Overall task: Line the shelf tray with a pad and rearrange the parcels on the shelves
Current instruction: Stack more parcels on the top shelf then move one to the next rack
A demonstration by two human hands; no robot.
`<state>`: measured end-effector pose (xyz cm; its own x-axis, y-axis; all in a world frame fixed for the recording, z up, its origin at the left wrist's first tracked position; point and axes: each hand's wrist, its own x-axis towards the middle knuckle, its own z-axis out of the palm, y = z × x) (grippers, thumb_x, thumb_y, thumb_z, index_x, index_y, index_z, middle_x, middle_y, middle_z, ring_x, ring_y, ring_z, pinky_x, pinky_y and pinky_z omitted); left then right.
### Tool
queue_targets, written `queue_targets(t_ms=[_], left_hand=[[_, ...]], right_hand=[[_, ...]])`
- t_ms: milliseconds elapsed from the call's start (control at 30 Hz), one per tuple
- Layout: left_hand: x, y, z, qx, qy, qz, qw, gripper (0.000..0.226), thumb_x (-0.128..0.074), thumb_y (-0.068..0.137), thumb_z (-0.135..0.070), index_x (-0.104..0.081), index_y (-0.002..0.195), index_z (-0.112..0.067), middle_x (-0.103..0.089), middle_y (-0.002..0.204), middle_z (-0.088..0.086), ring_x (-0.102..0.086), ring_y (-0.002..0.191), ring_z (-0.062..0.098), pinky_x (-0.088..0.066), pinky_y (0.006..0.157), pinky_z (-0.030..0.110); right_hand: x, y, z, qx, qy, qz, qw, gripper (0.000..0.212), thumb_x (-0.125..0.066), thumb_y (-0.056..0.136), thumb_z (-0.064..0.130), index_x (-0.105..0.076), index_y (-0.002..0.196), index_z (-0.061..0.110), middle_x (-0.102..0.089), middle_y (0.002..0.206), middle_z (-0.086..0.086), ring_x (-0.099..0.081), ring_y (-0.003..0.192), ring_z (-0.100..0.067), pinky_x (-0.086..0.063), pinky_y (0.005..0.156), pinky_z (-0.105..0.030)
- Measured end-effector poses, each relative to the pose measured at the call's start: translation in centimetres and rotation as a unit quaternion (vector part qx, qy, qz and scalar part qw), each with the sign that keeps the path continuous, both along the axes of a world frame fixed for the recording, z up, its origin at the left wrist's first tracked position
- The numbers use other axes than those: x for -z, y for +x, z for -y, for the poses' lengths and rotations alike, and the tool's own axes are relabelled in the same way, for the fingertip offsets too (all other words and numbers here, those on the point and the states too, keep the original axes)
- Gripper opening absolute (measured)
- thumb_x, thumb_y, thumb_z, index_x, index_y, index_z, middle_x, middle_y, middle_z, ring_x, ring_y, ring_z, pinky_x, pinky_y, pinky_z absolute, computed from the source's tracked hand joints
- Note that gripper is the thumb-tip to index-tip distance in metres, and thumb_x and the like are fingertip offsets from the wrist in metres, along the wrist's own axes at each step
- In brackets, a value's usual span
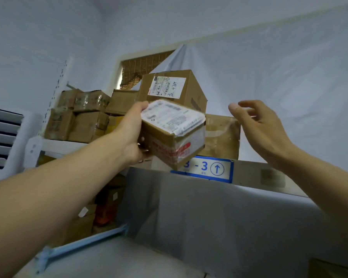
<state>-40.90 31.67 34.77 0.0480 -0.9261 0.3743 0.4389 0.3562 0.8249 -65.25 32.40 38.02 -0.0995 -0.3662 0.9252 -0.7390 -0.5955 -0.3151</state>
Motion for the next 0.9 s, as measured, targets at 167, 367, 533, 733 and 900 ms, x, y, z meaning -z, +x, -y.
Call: queue_targets(t_ms=[167, 367, 533, 733, 900], left_hand=[[-4.2, -1.7, -0.2, 0.037, -0.062, -0.014, 0.997, 0.032, -0.059, 0.088, -0.052, -0.071, 0.095, -0.024, -0.077, 0.090, 0.004, -0.068, 0.097, 0.023, -0.056, 0.087, 0.040], [-7.6, -4.6, 0.6, 0.077, -0.102, 0.044, 0.991, 0.044, -0.048, 0.093, -0.058, -0.071, 0.104, -0.023, -0.077, 0.098, 0.005, -0.067, 0.095, 0.023, -0.055, 0.082, 0.036], [-8.6, -5.9, 1.8, 0.043, -0.231, 0.123, 0.964, 0.070, -0.025, 0.094, -0.073, -0.063, 0.129, -0.026, -0.067, 0.125, 0.004, -0.063, 0.113, 0.027, -0.048, 0.101, 0.045], [-4.8, -6.7, 5.9, -0.075, -0.314, 0.347, 0.880, 0.084, -0.065, 0.089, -0.051, -0.023, 0.156, -0.022, -0.025, 0.160, 0.001, -0.037, 0.140, 0.024, -0.039, 0.102, 0.032], [-2.8, -6.4, 9.5, -0.044, -0.279, 0.390, 0.876, 0.091, -0.077, 0.083, -0.039, -0.023, 0.154, -0.020, -0.035, 0.152, 0.002, -0.049, 0.128, 0.023, -0.048, 0.104, 0.041]], right_hand=[[-0.6, 2.0, -3.3, -0.142, -0.004, -0.094, 0.985, 0.077, -0.061, 0.075, 0.071, -0.035, 0.145, 0.050, -0.052, 0.136, 0.004, -0.065, 0.108, -0.011, -0.060, 0.076, -0.028], [-2.8, 3.8, -4.1, -0.179, -0.020, -0.130, 0.975, 0.092, -0.084, 0.065, 0.036, -0.039, 0.146, 0.038, -0.056, 0.127, 0.014, -0.062, 0.106, 0.011, -0.055, 0.080, -0.013], [-4.3, 3.9, -2.9, -0.169, -0.075, -0.034, 0.982, 0.065, -0.084, 0.070, 0.027, -0.058, 0.130, 0.021, -0.064, 0.118, 0.004, -0.070, 0.098, -0.003, -0.060, 0.070, -0.022], [-6.3, 2.6, 0.5, -0.049, -0.067, 0.134, 0.988, 0.061, -0.082, 0.081, 0.040, -0.053, 0.133, 0.026, -0.059, 0.118, 0.003, -0.065, 0.103, -0.021, -0.064, 0.071, -0.047], [-6.9, 2.9, 3.5, 0.011, -0.003, 0.155, 0.988, 0.059, -0.078, 0.084, 0.039, -0.049, 0.135, 0.028, -0.058, 0.122, 0.000, -0.063, 0.107, -0.026, -0.061, 0.083, -0.046]])
